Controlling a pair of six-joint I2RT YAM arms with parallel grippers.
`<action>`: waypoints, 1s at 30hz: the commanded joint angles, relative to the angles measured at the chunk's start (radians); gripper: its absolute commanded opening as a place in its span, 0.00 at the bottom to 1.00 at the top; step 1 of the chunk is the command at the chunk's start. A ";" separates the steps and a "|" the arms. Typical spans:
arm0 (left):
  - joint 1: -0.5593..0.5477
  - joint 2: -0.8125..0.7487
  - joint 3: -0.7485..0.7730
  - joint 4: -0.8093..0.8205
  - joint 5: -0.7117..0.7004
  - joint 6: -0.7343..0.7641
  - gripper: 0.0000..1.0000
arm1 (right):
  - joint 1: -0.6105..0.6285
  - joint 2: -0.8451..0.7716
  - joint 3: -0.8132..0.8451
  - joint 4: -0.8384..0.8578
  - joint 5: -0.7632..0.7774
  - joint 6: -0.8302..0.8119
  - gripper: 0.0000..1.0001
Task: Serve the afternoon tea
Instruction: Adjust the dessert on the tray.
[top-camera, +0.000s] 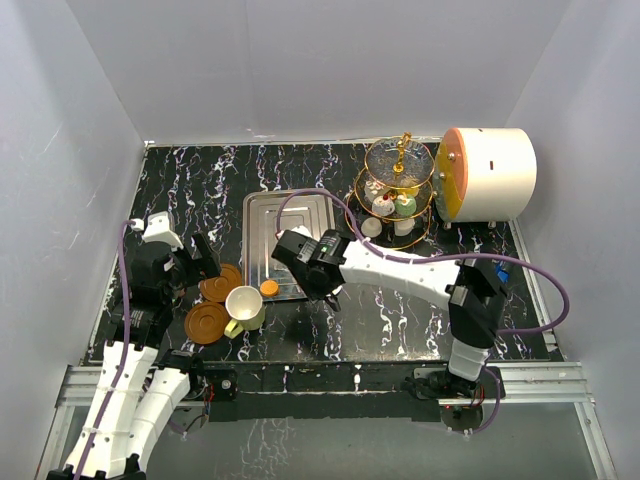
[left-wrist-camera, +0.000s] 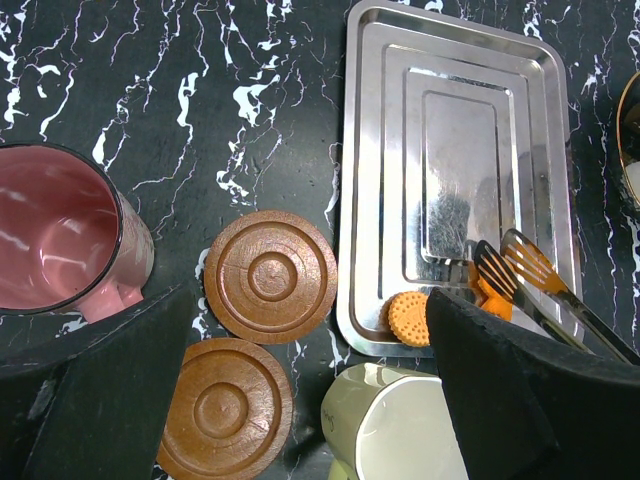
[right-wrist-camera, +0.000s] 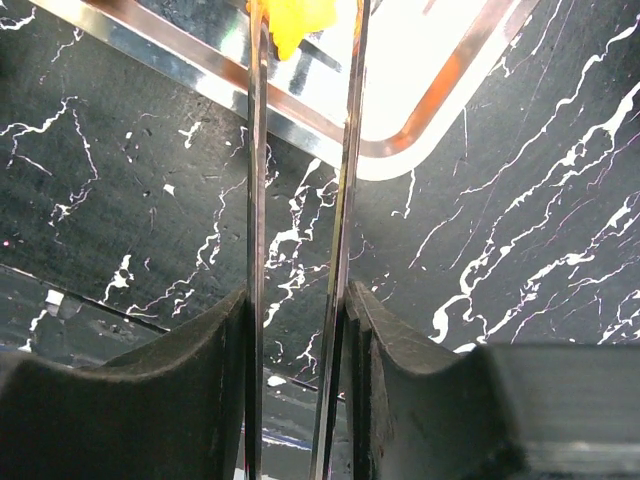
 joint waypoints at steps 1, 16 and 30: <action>-0.002 -0.010 0.024 0.001 0.003 0.009 0.99 | 0.002 -0.082 0.029 0.031 0.005 0.028 0.36; -0.001 -0.009 0.023 0.001 0.006 0.008 0.99 | 0.002 -0.215 -0.122 0.136 -0.069 0.148 0.42; -0.002 -0.006 0.023 0.001 0.005 0.008 0.99 | 0.001 -0.172 -0.152 0.114 -0.050 0.162 0.45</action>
